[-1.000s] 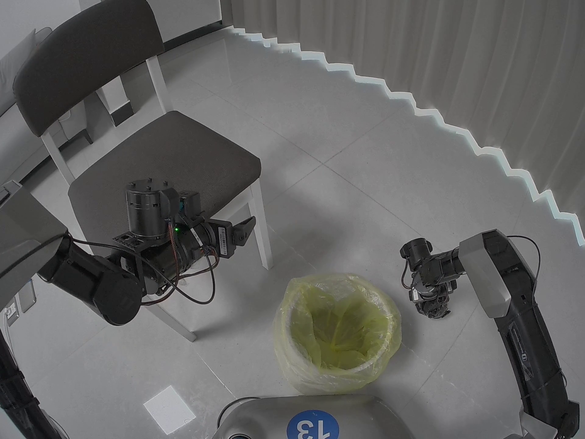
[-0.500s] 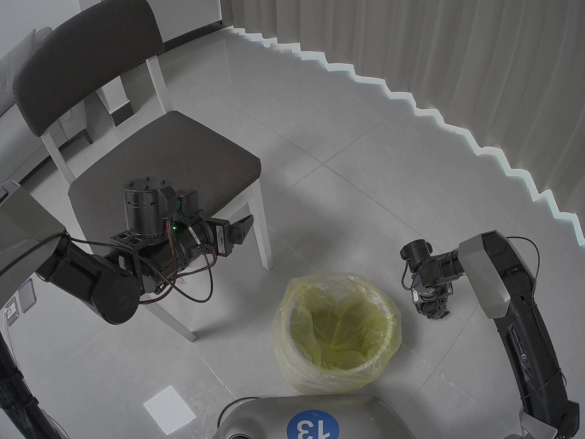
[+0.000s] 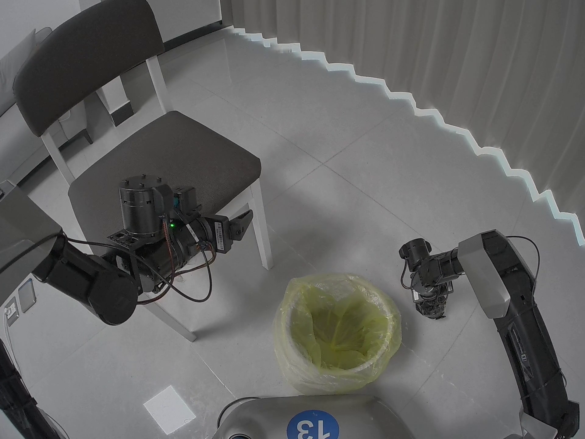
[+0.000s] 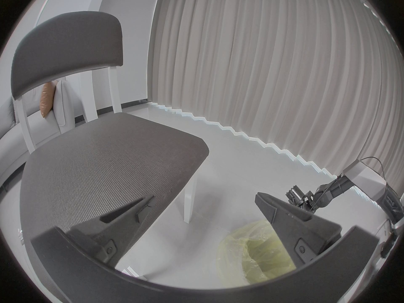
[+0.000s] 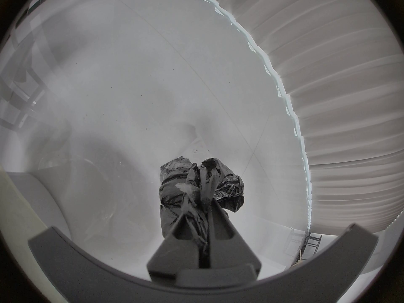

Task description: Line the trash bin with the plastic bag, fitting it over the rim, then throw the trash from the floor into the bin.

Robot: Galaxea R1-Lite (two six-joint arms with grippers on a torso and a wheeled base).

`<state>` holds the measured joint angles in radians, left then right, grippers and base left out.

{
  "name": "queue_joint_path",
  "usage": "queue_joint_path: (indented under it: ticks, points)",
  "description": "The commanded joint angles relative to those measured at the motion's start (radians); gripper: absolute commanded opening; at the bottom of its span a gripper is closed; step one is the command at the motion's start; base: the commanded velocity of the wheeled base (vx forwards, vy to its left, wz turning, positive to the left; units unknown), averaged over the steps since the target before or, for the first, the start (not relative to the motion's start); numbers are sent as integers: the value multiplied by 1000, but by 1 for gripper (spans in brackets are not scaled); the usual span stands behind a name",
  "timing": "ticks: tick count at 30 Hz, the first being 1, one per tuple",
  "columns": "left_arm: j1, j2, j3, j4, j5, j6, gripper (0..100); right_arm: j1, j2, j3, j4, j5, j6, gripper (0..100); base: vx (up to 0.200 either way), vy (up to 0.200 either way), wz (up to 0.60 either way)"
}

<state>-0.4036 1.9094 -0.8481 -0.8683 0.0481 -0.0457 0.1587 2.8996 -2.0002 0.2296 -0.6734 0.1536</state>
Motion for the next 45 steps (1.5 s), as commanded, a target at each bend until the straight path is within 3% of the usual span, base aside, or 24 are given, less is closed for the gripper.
queue_joint_path:
  ticks: [1, 14, 20, 29, 41, 42, 45]
  points:
    - [-6, -13, -2, 6, 3, 4, 100, 21, -31, 0, -6, -6, 1, 0, 0, 0, 0]
    - [-54, -125, 49, -1, 13, -2, 100, 35, -227, 66, -24, -15, 30, 0, 0, 0, 0]
    - [-116, -188, 101, -37, 49, -14, 100, 87, -385, 213, -144, -12, 21, 0, 0, 0, 0]
    - [-146, -230, 170, -129, 58, -9, 100, 147, -522, 356, -291, 0, 18, 0, 0, 0, 0]
    - [-146, -270, 192, -161, 59, 1, 100, 154, -703, 528, -380, 221, 49, 0, 0, 0, 0]
    - [-121, -288, 176, -155, 58, 10, 100, 156, -744, 598, -450, 288, 43, 0, 0, 0, 0]
    - [-69, -303, 150, -152, 56, 35, 100, 156, -792, 693, -570, 347, 27, 0, 0, 0, 0]
